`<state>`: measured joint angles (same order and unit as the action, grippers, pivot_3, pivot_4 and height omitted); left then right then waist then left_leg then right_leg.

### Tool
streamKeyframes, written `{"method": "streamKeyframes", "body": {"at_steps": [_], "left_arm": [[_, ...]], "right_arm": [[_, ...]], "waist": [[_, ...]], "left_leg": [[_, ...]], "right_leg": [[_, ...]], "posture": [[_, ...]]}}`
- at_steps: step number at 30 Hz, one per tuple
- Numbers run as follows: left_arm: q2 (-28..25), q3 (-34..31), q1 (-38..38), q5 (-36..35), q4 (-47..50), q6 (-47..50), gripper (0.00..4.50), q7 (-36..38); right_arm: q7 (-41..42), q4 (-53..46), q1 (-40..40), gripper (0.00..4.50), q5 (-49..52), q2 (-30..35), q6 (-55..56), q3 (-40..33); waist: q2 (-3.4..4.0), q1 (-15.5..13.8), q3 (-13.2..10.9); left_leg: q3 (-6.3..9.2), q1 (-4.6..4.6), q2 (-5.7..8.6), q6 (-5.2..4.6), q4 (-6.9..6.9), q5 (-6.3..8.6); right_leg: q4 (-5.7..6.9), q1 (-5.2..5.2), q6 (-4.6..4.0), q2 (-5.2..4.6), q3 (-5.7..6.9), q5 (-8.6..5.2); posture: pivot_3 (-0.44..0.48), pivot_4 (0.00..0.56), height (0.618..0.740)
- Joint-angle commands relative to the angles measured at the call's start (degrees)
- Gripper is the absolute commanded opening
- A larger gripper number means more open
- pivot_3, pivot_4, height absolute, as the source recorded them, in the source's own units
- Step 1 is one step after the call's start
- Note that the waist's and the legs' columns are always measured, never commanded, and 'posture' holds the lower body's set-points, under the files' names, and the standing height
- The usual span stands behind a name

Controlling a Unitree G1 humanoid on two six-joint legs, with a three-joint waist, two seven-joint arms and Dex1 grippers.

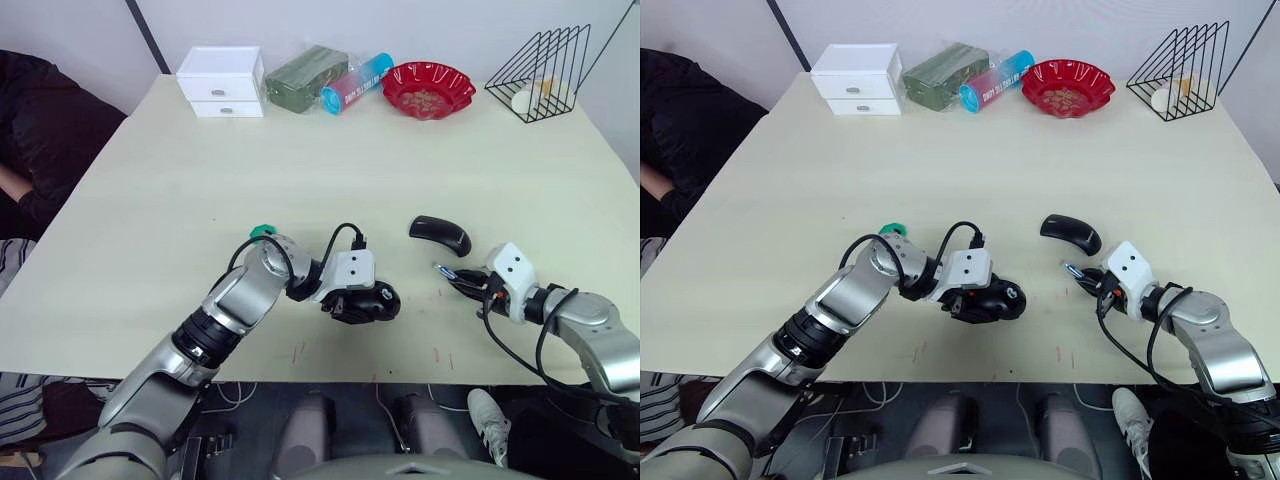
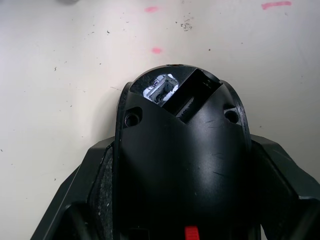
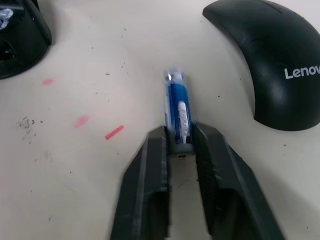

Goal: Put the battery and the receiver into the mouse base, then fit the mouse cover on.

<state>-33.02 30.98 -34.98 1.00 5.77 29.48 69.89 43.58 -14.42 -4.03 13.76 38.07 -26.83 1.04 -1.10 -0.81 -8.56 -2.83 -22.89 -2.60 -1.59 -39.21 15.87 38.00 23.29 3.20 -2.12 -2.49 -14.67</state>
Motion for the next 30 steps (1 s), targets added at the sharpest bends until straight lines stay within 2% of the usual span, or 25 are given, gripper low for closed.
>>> {"method": "streamKeyframes", "body": {"at_steps": [1,7,11,14,17,23,30], "left_arm": [[0.4,2.0,0.5,1.1,-1.4,0.7,2.95,0.1],[1.0,2.0,0.1,1.2,-1.7,1.2,2.95,-0.2],[1.5,2.1,0.1,1.1,-1.1,1.9,2.95,-0.3],[1.9,2.2,-0.1,1.1,-1.2,2.1,2.95,-0.3],[2.5,2.5,-0.3,1.2,-1.6,2.0,2.95,-0.4],[4.1,3.0,-1.0,1.8,-2.5,2.6,2.95,-0.6],[4.6,3.5,-1.4,2.1,-2.8,2.6,2.95,-0.5]], "right_arm": [[1.2,-2.3,0.1,0.10,1.2,2.0,-1.1,-2.1],[1.9,-9.4,-1.1,0.10,4.4,5.6,-9.5,-2.5],[3.4,-15.8,-2.7,0.10,5.4,10.9,-18.0,-0.6],[4.2,-18.9,-6.7,0.10,8.4,13.2,-25.3,-0.1],[5.2,-22.2,-14.4,0.10,13.3,16.3,-39.9,3.3],[2.7,-24.2,-30.0,0.10,21.8,10.7,-64.0,7.8],[-6.2,-17.3,-35.3,0.10,35.3,11.8,-65.7,11.6]], "waist": [[0.00,0.0,0.0],[0.01,0.0,0.0],[0.01,-0.1,0.0],[0.02,0.0,0.0],[0.05,0.0,0.0],[0.03,-0.1,0.0],[0.03,0.0,0.0]], "left_leg": [[0.00,0.00,0.00,0.00,0.00,0.00],[0.05,0.00,0.00,0.00,-0.01,0.00],[0.06,0.00,0.02,-0.01,-0.02,0.00],[0.07,0.00,0.02,0.00,-0.03,0.00],[0.14,0.00,0.02,-0.01,-0.04,0.00],[0.29,-0.02,0.01,-0.01,-0.03,0.01],[0.31,-0.09,0.10,-0.02,-0.03,0.01]], "right_leg": [[0.00,0.00,0.00,0.00,0.00,0.00],[-0.01,-0.02,0.00,0.00,0.01,0.00],[-0.04,-0.06,0.00,-0.02,0.05,0.00],[-0.04,-0.07,0.00,-0.02,0.06,0.00],[-0.04,-0.08,0.00,-0.02,0.09,0.00],[-0.05,-0.06,-0.02,-0.03,0.10,0.00],[-0.07,-0.05,0.00,-0.17,0.14,0.01]], "posture": [[0.000,0.150,0.740],[0.000,0.150,0.740],[0.000,0.150,0.740],[0.000,0.150,0.740],[0.000,0.150,0.740],[0.000,0.150,0.740],[0.000,0.150,0.740]]}}
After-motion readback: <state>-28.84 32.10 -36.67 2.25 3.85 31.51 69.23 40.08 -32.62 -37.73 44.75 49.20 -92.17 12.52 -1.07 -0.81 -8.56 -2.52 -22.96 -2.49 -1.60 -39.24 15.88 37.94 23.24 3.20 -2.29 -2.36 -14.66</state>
